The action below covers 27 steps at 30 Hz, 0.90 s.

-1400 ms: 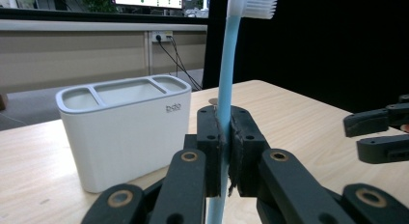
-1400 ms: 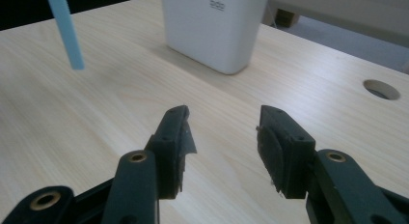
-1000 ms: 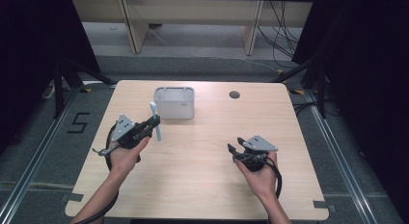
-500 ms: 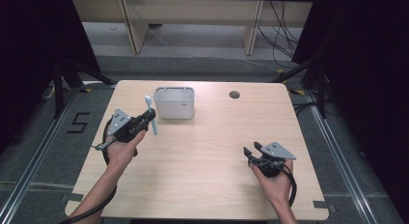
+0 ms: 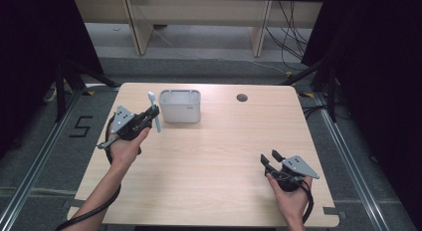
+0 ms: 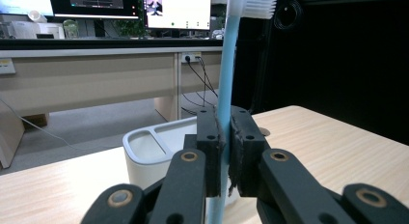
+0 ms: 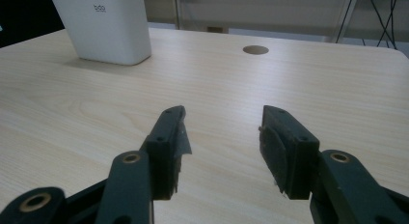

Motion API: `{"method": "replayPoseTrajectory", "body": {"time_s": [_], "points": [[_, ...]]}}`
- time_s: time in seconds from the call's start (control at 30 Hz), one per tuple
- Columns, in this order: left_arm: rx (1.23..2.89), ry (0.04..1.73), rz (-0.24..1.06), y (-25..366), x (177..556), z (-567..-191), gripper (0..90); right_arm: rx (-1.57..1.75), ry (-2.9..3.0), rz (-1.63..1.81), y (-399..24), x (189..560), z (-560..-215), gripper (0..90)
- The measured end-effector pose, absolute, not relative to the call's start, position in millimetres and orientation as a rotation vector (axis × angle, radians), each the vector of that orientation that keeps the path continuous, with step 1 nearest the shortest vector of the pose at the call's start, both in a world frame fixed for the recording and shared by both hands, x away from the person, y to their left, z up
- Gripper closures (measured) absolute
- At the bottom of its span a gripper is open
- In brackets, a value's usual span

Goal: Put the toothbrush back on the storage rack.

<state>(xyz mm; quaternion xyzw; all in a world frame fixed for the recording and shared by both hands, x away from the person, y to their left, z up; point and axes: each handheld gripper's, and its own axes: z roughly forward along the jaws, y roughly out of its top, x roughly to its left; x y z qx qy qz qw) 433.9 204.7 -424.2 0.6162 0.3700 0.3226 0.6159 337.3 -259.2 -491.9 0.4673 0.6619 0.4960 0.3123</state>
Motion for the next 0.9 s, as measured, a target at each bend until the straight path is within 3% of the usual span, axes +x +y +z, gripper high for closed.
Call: {"method": "replayPoseTrajectory", "body": {"time_s": [0.9], "points": [[1.391,0.856,0.805,203,471,-409,83.6,1.233,1.780,1.336,-257,333,-498,51.7]]}}
